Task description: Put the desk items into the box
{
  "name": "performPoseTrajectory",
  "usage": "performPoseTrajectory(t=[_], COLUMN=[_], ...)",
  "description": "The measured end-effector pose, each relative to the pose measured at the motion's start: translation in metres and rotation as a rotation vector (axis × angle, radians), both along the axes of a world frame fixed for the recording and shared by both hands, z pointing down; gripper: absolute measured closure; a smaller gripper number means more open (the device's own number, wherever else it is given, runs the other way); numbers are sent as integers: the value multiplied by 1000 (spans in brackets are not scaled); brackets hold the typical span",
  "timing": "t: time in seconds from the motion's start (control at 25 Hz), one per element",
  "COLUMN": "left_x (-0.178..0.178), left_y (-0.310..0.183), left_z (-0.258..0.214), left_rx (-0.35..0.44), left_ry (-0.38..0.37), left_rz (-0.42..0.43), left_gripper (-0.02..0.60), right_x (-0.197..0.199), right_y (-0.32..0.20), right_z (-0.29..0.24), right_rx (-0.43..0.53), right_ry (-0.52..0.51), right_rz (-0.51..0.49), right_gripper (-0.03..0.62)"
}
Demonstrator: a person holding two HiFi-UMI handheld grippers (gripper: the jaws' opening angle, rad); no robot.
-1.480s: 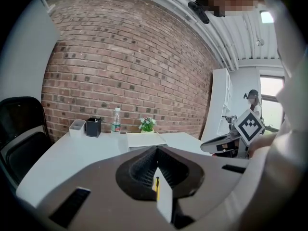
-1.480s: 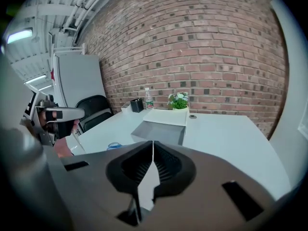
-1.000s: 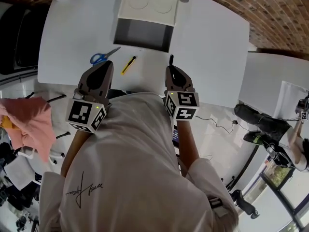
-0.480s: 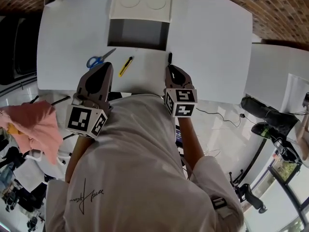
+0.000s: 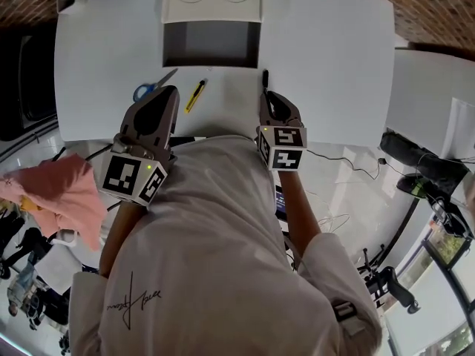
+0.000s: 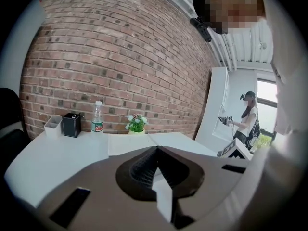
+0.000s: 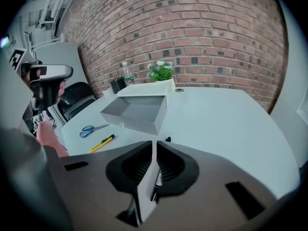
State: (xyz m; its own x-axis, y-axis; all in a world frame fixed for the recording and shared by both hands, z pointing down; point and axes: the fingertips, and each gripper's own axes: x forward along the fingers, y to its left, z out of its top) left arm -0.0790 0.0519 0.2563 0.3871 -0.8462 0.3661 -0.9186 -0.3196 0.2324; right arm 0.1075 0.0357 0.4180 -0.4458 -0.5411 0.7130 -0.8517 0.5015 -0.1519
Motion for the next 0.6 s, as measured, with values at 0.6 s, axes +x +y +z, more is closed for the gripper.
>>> performPoseTrajectory(t=[0.6], left_x=[6], left_y=[-15], left_z=[14], left_rx=[-44], left_ry=[21], left_rz=[66], left_gripper=[575], right_x=[10], right_y=[0], right_z=[22], right_rx=[-89], right_ry=[46], right_rz=[67], right_gripper=[554])
